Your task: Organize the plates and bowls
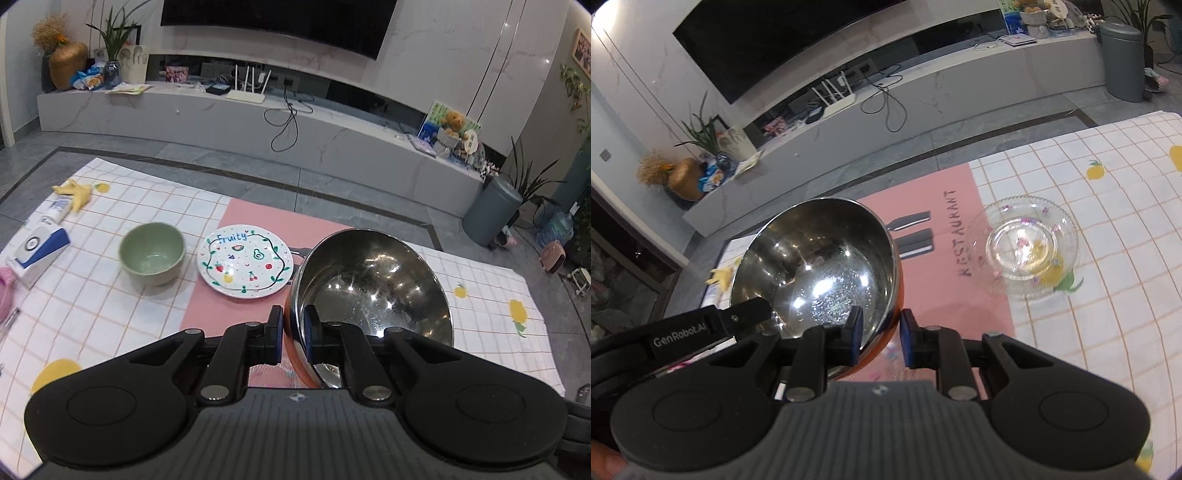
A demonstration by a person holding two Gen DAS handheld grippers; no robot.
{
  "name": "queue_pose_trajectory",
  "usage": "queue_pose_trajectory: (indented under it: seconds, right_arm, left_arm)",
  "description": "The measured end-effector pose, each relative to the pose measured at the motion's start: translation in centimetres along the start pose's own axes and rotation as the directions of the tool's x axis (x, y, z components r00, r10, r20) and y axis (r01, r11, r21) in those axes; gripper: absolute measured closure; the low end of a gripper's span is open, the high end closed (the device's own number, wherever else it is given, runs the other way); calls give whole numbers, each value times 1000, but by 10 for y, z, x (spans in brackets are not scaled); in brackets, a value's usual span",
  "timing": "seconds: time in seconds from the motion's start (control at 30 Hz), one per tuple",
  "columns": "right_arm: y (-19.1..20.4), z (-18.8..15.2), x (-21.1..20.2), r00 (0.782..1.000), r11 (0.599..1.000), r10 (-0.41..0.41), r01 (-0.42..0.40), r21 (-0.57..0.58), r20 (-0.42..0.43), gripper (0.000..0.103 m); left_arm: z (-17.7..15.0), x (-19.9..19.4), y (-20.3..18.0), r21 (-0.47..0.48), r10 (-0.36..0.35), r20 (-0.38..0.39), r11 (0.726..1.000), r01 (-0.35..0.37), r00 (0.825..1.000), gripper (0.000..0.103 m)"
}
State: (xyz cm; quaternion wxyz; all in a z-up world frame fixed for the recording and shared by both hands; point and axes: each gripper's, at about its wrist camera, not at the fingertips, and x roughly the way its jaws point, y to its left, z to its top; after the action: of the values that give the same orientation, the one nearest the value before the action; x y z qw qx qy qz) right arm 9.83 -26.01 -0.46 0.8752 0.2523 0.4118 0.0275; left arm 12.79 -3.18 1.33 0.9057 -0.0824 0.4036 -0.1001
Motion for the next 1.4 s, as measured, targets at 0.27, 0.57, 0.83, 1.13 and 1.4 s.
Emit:
queue_pose_trajectory:
  seconds: [0.27,0.57,0.83,1.13,1.4]
  right_arm:
    - [13,-36,-37,1000,999,14,-15,-35,-16,85]
    - [21,-80,-41,993,998,8,-15,-63,-122,88]
    - [21,-108,-27,977,995,-50,32,-91,-206,88]
    - [18,-119,-16,964,990,-106,79,-114,-246,89]
    - [21,-121,-9,961,985,-130,98,-139,-244,89]
  left_arm:
    - [-28,-41,17,-17,-16,-4,1000,16,1000,90]
    - [-68,-55,50,-59,-20,-87,998,15,996,89]
    - [-100,-42,73,-112,-42,-197,993,20,979,90]
    - [-117,-33,78,-122,-44,-252,992,14,967,89]
    - [-121,-26,72,-76,-3,-263,997,-17,965,89]
